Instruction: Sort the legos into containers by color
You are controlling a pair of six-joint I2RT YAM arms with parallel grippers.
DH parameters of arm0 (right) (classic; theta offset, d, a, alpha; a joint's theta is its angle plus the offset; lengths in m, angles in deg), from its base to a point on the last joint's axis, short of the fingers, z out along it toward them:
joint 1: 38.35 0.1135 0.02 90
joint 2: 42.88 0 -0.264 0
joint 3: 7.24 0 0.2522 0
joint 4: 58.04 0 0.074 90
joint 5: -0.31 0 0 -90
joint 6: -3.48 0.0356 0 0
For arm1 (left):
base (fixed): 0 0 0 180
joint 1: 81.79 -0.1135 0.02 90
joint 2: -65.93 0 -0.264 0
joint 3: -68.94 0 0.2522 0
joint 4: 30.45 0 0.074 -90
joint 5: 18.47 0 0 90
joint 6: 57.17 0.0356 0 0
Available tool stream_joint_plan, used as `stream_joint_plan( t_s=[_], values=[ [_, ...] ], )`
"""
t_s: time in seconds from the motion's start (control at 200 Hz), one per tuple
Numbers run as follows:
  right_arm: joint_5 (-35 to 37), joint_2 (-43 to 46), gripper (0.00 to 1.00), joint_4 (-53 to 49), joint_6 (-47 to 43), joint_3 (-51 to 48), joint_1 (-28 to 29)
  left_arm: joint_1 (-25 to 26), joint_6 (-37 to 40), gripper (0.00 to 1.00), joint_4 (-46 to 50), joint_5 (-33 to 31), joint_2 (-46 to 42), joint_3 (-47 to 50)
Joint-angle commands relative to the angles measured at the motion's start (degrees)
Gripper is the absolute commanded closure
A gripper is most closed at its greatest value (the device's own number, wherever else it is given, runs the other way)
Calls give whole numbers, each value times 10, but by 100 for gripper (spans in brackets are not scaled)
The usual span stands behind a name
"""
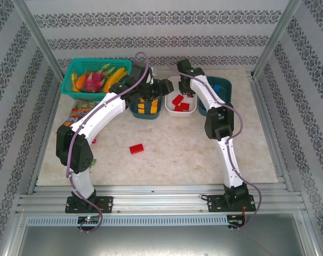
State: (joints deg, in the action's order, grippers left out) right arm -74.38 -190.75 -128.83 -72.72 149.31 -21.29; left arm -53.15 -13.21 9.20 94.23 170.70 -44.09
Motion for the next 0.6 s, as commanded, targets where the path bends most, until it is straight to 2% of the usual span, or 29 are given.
stream_joint_plan(
  t_s=[0.0, 0.245, 0.48, 0.595],
  values=[
    [-10, -15, 76, -35, 8, 23, 1, -8, 9, 24, -5, -7, -11, -10],
    [-23, -4, 52, -36, 21, 24, 1, -14, 7, 24, -3, -25, -50, 28],
    [-28, 80, 49, -34, 22, 16, 10, -22, 15, 24, 32, -52, -101, 58],
    [-58, 171, 47, 10, 15, -73, 39, -25, 18, 24, 95, -98, -149, 89]
  ],
)
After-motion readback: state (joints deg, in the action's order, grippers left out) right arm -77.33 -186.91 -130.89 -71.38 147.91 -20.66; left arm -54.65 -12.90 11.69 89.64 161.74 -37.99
